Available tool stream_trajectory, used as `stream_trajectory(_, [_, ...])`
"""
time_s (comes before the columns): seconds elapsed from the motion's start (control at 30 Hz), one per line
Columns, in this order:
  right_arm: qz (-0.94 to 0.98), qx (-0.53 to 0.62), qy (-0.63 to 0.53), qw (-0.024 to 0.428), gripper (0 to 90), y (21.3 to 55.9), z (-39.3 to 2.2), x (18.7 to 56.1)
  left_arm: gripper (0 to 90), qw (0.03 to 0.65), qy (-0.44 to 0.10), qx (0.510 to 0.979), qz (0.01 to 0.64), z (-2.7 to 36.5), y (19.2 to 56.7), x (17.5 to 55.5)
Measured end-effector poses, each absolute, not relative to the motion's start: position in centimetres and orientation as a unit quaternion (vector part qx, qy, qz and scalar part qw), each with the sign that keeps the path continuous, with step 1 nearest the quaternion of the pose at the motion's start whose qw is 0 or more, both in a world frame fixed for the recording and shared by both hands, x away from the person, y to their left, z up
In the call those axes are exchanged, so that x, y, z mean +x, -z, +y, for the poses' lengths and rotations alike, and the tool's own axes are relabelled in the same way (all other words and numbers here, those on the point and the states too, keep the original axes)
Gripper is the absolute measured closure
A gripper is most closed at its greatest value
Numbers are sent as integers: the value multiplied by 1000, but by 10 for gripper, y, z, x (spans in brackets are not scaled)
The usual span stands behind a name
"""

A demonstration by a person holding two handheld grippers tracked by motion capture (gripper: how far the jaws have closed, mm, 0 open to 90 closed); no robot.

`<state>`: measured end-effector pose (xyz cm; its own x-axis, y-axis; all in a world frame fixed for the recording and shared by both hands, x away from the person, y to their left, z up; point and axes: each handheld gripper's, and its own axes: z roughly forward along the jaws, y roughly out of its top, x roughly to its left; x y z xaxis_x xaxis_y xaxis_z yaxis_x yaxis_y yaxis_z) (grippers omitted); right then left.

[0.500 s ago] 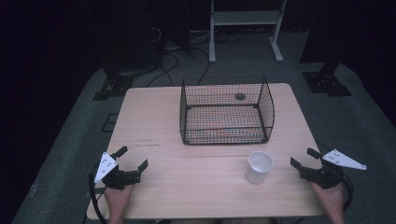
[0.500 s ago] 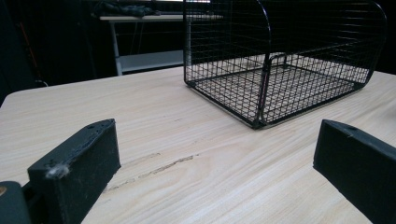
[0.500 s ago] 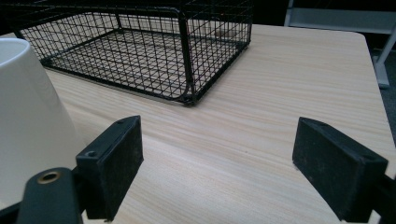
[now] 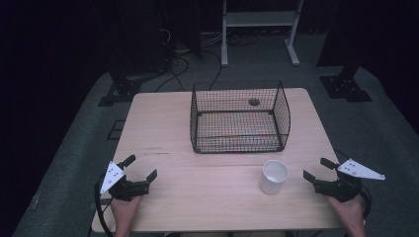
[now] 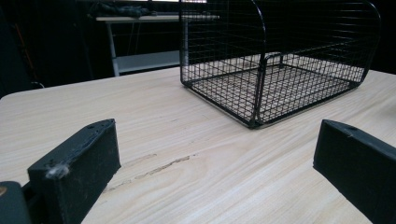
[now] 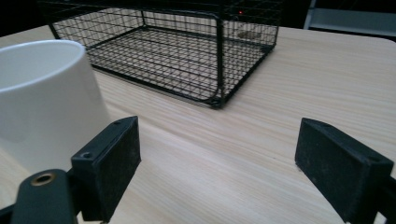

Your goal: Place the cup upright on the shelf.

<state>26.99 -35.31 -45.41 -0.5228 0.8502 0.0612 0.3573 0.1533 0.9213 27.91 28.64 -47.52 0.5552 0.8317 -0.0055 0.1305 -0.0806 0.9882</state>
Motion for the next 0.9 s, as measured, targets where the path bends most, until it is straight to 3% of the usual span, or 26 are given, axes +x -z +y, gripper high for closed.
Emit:
stream_trajectory(0.63, [751,360,-507,223,95,441,-323,257,0,573,-308,670,358,286,475,278])
stream_trajectory(0.9, [763,340,-506,215,33,437,-309,249,0,573,-309,670,358,286,475,278])
